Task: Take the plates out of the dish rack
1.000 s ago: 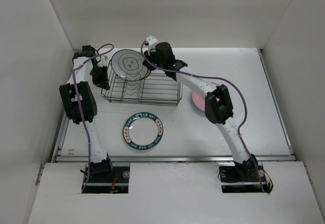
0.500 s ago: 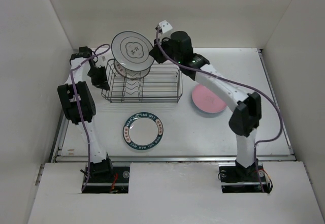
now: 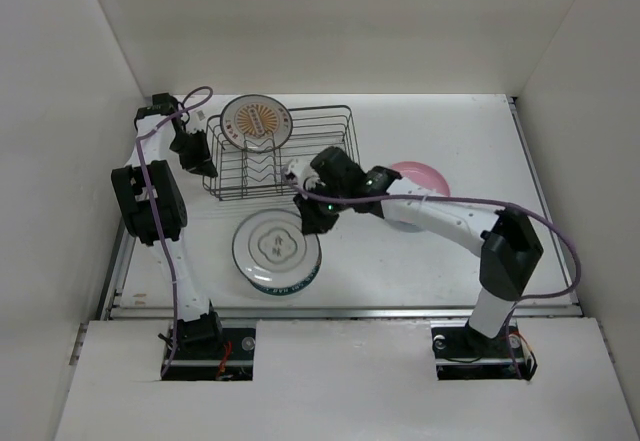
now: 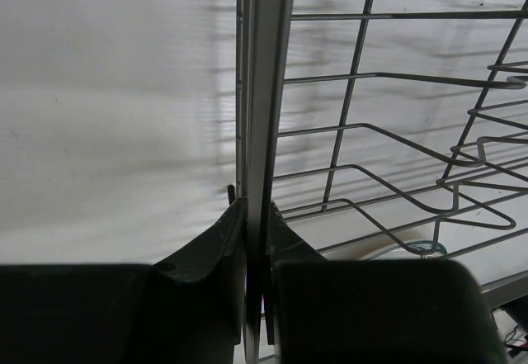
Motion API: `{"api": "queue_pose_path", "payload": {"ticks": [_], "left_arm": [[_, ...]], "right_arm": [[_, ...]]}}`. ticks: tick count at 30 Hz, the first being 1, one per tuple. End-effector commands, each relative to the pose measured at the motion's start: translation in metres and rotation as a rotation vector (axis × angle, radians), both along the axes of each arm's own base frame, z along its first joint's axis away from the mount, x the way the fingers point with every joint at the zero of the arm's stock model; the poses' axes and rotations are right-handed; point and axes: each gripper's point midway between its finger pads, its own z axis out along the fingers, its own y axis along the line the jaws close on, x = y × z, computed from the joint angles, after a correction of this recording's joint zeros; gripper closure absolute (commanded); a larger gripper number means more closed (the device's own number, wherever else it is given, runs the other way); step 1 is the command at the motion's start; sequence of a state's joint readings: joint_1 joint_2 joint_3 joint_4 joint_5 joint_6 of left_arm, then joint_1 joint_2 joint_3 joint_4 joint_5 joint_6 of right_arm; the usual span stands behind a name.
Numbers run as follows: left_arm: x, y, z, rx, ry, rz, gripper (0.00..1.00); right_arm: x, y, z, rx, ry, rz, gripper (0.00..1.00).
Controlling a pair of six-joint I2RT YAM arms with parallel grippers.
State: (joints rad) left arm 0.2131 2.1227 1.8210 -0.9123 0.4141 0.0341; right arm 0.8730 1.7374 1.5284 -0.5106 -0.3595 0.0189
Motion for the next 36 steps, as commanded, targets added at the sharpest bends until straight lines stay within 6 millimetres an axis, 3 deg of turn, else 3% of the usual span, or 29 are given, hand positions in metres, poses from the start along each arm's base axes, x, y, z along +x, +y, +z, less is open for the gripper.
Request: {"api": "queue_pose_path", "payload": {"ticks": [1,3,8,11,17,20,21,24,25,27,28,29,31,32,36], "left_arm": [[-0.009,0.007,-0.010,-0.014,0.081,0.094,1.00],[-0.009,0.008,-0.008,-0.006,0.084,0.096,1.00],[-0.010,0.007,-0.003,0.011,0.082,0.059,1.00],[-0.013,0.006,-0.003,0.035,0.080,0.034,1.00],[-0.013,0.004,-0.004,0.048,0.079,0.018,1.00],[-0.015,0.001,-0.004,0.052,0.082,-0.011,1.00],[-0.015,-0.002,-0.004,0.055,0.077,-0.033,1.00],[-0.014,-0.001,-0.007,0.087,0.075,-0.063,1.00],[-0.014,-0.001,-0.007,0.087,0.075,-0.063,1.00],[-0.013,0.000,-0.005,0.122,0.073,-0.081,1.00],[-0.013,-0.005,-0.009,0.123,0.079,-0.104,1.00],[-0.007,-0.002,-0.007,0.135,0.066,-0.101,1.00],[-0.001,-0.006,-0.006,0.138,0.053,-0.111,1.00],[0.005,-0.009,-0.004,0.140,0.045,-0.120,1.00],[0.009,-0.003,-0.005,0.175,0.040,-0.121,1.00]], "right_arm": [[-0.021,-0.011,-0.017,-0.048,0.051,0.025,1.00],[-0.019,-0.008,-0.022,-0.049,0.061,0.018,1.00],[-0.014,-0.005,-0.052,-0.090,0.098,-0.006,0.68],[-0.007,-0.006,-0.059,-0.108,0.093,-0.053,0.64],[0.018,0.000,-0.028,-0.095,0.011,-0.128,0.51],[0.033,0.008,0.005,-0.036,-0.067,-0.152,0.44],[0.054,0.008,0.030,0.027,-0.120,-0.206,0.41],[0.104,0.008,0.067,0.140,-0.201,-0.345,0.32],[0.139,0.001,0.076,0.161,-0.237,-0.431,0.32],[0.177,-0.001,0.082,0.190,-0.272,-0.521,0.32],[0.206,-0.006,0.110,0.238,-0.339,-0.595,0.31],[0.229,-0.001,0.073,0.182,-0.326,-0.632,0.31],[0.262,0.004,0.065,0.217,-0.347,-0.721,0.31],[0.278,0.015,0.049,0.224,-0.357,-0.733,0.31],[0.317,0.040,0.049,0.382,-0.437,-0.750,0.26]]}}
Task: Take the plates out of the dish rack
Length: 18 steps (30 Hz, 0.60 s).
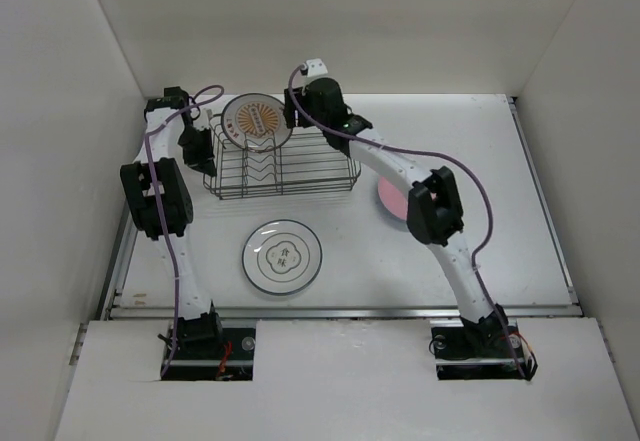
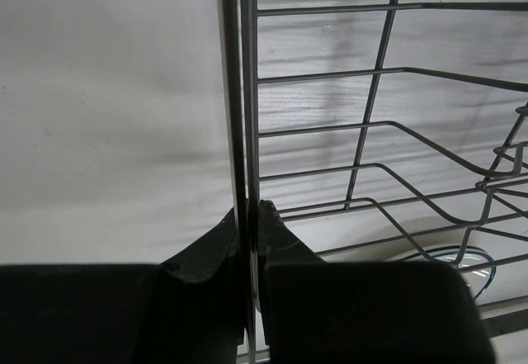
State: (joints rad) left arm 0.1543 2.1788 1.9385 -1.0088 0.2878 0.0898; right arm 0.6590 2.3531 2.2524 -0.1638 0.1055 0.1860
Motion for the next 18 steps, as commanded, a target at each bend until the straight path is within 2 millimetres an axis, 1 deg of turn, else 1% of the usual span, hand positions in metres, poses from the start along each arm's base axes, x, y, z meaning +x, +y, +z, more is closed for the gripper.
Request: {"api": "queue_pose_path", "payload": {"ticks": [1,3,4,5,6,7,8,9,10,12,13,14,15,16,17,18], "left_arm": [[0.004,-0.002,-0.007,0.044,0.007,-0.038,1.00],[0.001,-0.002,-0.010,0.042,0.017,-0.038,1.00],[0.001,-0.002,-0.010,0.042,0.018,-0.038,1.00],[0.001,-0.002,-0.014,0.040,0.028,-0.038,1.00],[0.001,-0.002,-0.014,0.040,0.028,-0.038,1.00],[0.000,-0.002,-0.018,0.039,0.037,-0.038,1.00],[0.000,-0.002,-0.018,0.039,0.037,-0.038,1.00],[0.000,-0.002,-0.022,0.037,0.048,-0.039,1.00],[0.000,-0.002,-0.022,0.037,0.048,-0.039,1.00],[-0.001,-0.003,-0.026,0.034,0.059,-0.030,1.00],[-0.001,-0.004,-0.026,0.025,0.058,-0.031,1.00],[-0.001,-0.004,-0.026,0.025,0.058,-0.031,1.00],[-0.001,-0.004,-0.029,0.024,0.067,-0.032,1.00],[-0.001,-0.005,-0.029,0.022,0.068,-0.023,1.00],[-0.001,-0.005,-0.029,0.022,0.068,-0.023,1.00],[-0.001,-0.006,-0.029,0.013,0.067,-0.024,1.00]], "right_arm": [[0.022,0.029,-0.006,0.103,-0.088,-0.043,0.26],[0.034,0.032,-0.013,0.132,-0.099,-0.077,0.26],[0.035,0.036,-0.014,0.147,-0.100,-0.070,0.26],[0.036,0.040,-0.011,0.168,-0.106,-0.057,0.28],[0.033,0.046,-0.004,0.198,-0.117,-0.026,0.29],[0.033,0.048,-0.006,0.206,-0.123,-0.015,0.37],[0.033,0.049,-0.001,0.225,-0.130,-0.016,0.41],[0.035,0.047,-0.001,0.224,-0.132,-0.030,0.47],[0.037,0.044,-0.001,0.223,-0.135,-0.048,0.66],[0.038,0.036,-0.003,0.211,-0.131,-0.089,0.86],[0.040,0.030,-0.012,0.197,-0.125,-0.123,0.93],[0.038,0.026,-0.001,0.208,-0.139,-0.133,1.00],[0.041,0.020,0.002,0.214,-0.147,-0.142,1.00],[0.038,0.022,0.004,0.220,-0.149,-0.121,1.00],[0.039,0.018,0.013,0.227,-0.155,-0.113,1.00],[0.037,0.020,0.007,0.220,-0.144,-0.100,1.00]]}}
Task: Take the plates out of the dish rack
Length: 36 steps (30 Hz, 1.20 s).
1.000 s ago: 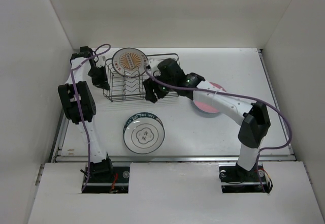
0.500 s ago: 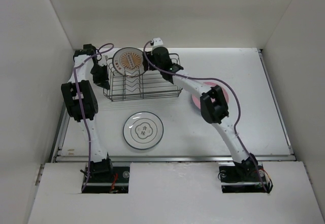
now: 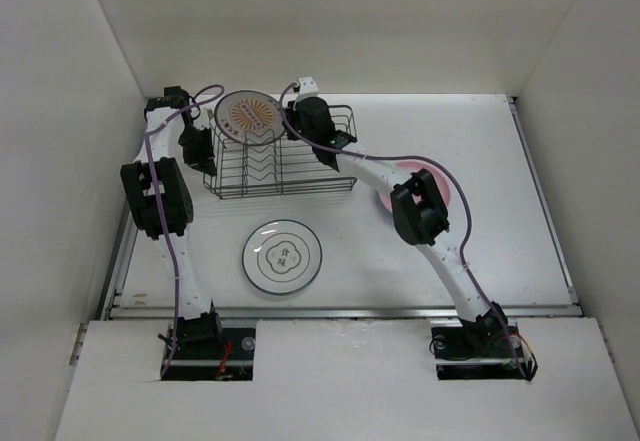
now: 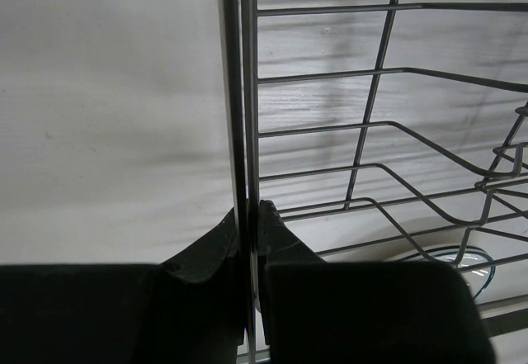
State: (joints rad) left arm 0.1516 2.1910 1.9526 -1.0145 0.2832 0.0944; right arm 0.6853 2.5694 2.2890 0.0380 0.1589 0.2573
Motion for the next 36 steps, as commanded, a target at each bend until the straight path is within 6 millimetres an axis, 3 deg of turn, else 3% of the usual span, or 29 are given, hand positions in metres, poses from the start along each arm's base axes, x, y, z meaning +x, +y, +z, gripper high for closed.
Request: {"api": "queue_pose_path", "payload": {"ticks": [1,2,3,4,6,8,9,10,11,12,16,19,22,23,24,26,27,30,31,34,36], "left_arm": [[-0.003,-0.006,-0.027,0.009,0.064,-0.018,1.00],[-0.003,-0.006,-0.027,0.009,0.064,-0.018,1.00],[-0.003,-0.006,-0.027,0.009,0.064,-0.018,1.00],[-0.003,-0.006,-0.027,0.009,0.064,-0.018,1.00],[-0.003,-0.007,-0.027,0.007,0.066,-0.009,1.00],[-0.002,-0.011,-0.027,0.007,0.066,-0.018,1.00],[-0.002,-0.011,-0.027,0.007,0.066,-0.018,1.00],[-0.003,-0.009,-0.028,0.016,0.067,-0.017,1.00],[-0.003,-0.009,-0.028,0.016,0.067,-0.017,1.00],[-0.003,-0.007,-0.028,0.028,0.068,-0.015,1.00],[-0.001,-0.005,-0.026,0.040,0.061,-0.013,1.00],[-0.001,-0.005,-0.026,0.040,0.061,-0.013,1.00],[-0.001,-0.005,-0.030,0.039,0.070,-0.013,1.00],[-0.001,-0.008,-0.029,0.024,0.068,-0.015,1.00],[-0.001,-0.008,-0.029,0.024,0.068,-0.015,1.00],[-0.001,-0.012,-0.032,-0.003,0.076,-0.009,1.00],[-0.001,-0.015,-0.031,-0.018,0.076,-0.002,1.00],[0.002,-0.019,-0.031,-0.044,0.074,0.003,1.00],[0.004,-0.019,-0.029,-0.043,0.065,0.003,1.00],[0.006,-0.019,-0.026,-0.042,0.060,0.003,1.00],[0.011,-0.018,-0.024,-0.041,0.048,0.002,1.00]], "right_arm": [[0.011,-0.014,0.099,0.163,-0.163,-0.050,0.93],[0.008,-0.011,0.093,0.158,-0.151,-0.026,0.81],[0.010,-0.014,0.093,0.159,-0.150,-0.020,0.54],[0.009,-0.012,0.093,0.160,-0.149,-0.003,0.48],[0.018,-0.015,0.082,0.155,-0.139,0.006,0.41],[0.021,-0.010,0.077,0.160,-0.128,0.015,0.40],[0.022,-0.006,0.086,0.184,-0.136,0.028,0.38],[0.029,-0.008,0.073,0.178,-0.127,0.030,0.38],[0.028,-0.004,0.073,0.200,-0.113,0.041,0.38],[0.029,-0.001,0.074,0.216,-0.111,0.048,0.41],[0.025,0.008,0.074,0.261,-0.103,0.121,0.84],[0.015,0.016,0.088,0.286,-0.124,0.229,1.00],[0.010,0.010,0.120,0.314,-0.176,0.220,1.00],[0.011,0.004,0.115,0.308,-0.171,0.187,1.00],[0.006,-0.003,0.146,0.333,-0.216,0.174,1.00],[0.009,-0.019,0.171,0.352,-0.256,0.127,1.00],[0.007,-0.028,0.198,0.373,-0.292,0.093,1.00],[0.005,-0.051,0.222,0.372,-0.297,0.022,1.00],[-0.005,-0.058,0.249,0.391,-0.326,0.024,1.00],[-0.024,-0.073,0.261,0.352,-0.303,0.013,1.00],[-0.034,-0.081,0.255,0.308,-0.260,0.009,1.00]]}}
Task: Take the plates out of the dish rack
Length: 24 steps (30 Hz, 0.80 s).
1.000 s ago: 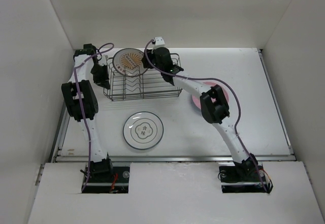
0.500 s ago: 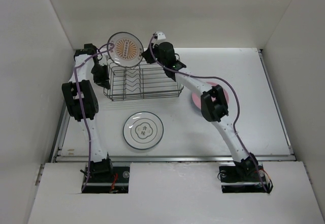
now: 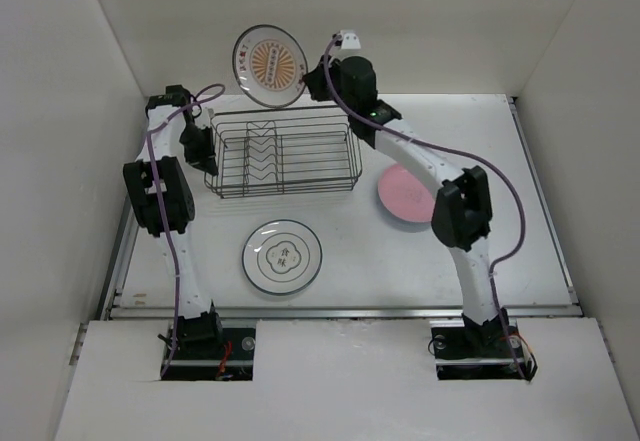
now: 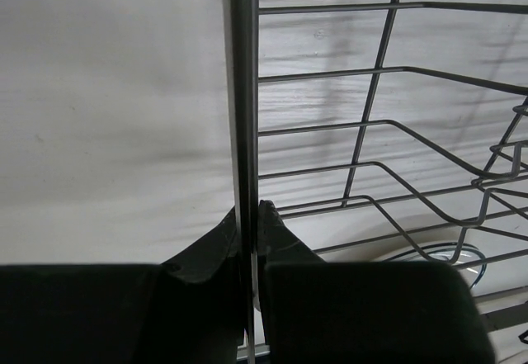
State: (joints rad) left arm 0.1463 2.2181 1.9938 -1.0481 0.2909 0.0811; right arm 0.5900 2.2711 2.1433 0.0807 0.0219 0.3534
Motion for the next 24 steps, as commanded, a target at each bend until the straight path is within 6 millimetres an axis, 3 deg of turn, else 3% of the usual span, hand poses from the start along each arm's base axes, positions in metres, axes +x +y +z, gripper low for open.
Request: {"api": "queue_pose_path", "payload": {"ticks": [1,2,3,4,7,8,9,10,12,15,18,19,24], "left_arm": [[0.009,-0.014,-0.022,-0.028,0.030,-0.003,1.00],[0.013,-0.014,-0.022,-0.027,0.022,-0.004,1.00],[0.012,-0.016,-0.024,-0.038,0.033,-0.005,1.00],[0.015,-0.015,-0.022,-0.037,0.024,-0.005,1.00],[0.015,-0.017,-0.019,-0.047,0.031,-0.006,1.00],[0.014,-0.017,-0.024,-0.048,0.041,-0.006,0.97],[0.018,-0.016,-0.021,-0.045,0.026,-0.015,0.91],[0.018,-0.018,-0.020,-0.056,0.029,-0.017,0.76],[0.020,-0.017,-0.019,-0.054,0.028,-0.025,0.60],[0.021,-0.017,-0.016,-0.054,0.023,-0.025,0.43],[0.022,-0.017,0.000,-0.048,-0.011,-0.035,0.18],[0.023,-0.016,0.013,-0.042,-0.042,-0.044,0.00],[0.024,-0.006,0.050,0.029,-0.132,-0.043,0.00]], "right_arm": [[-0.033,-0.028,0.088,0.055,-0.118,-0.019,1.00],[-0.050,-0.035,0.103,0.050,-0.128,0.003,1.00],[-0.061,-0.036,0.098,0.012,-0.124,0.042,1.00],[-0.081,-0.027,0.088,-0.018,-0.106,0.153,1.00],[-0.142,-0.027,0.058,-0.085,-0.051,0.371,1.00],[-0.171,-0.023,0.029,-0.107,0.019,0.502,1.00],[-0.189,-0.028,0.029,-0.116,0.033,0.546,1.00],[-0.205,-0.026,0.016,-0.147,0.066,0.591,1.00],[-0.243,-0.027,-0.032,-0.208,0.229,0.682,1.00],[-0.285,-0.028,-0.079,-0.255,0.385,0.769,1.00],[-0.295,-0.028,-0.102,-0.276,0.448,0.742,1.00],[-0.296,-0.028,-0.111,-0.303,0.456,0.714,1.00],[-0.290,-0.018,-0.130,-0.290,0.507,0.682,1.00]]}}
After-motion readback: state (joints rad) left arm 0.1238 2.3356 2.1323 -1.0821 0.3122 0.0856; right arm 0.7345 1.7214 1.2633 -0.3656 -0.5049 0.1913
